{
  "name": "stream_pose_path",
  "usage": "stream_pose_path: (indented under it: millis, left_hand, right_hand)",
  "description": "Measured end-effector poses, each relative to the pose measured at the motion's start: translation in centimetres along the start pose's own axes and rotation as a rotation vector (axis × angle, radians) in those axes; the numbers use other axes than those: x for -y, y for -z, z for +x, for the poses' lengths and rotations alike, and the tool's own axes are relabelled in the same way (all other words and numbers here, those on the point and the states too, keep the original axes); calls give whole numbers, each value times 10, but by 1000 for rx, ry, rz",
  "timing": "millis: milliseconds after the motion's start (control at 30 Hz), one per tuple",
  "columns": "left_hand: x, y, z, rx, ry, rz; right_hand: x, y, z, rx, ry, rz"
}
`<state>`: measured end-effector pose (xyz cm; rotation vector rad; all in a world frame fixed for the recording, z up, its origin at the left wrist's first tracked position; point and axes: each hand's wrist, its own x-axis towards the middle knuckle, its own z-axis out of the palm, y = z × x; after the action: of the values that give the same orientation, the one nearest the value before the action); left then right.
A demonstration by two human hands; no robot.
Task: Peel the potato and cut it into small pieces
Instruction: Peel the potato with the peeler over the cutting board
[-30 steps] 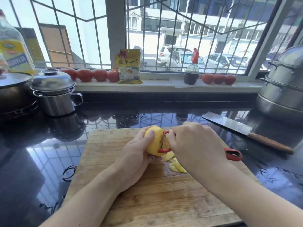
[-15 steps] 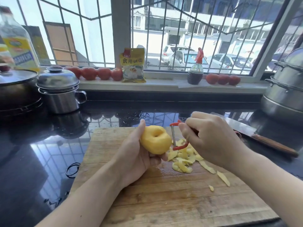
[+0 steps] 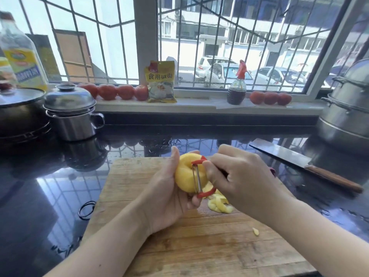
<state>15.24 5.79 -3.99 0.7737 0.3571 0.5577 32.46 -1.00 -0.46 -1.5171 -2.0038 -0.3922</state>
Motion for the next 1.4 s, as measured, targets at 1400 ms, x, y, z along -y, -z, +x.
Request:
stream_pose_path:
  millis: [1400]
  left_hand:
    - [10,-14,4,-312,-57,355]
  right_hand:
    - [-9,17,28,128,353,-525]
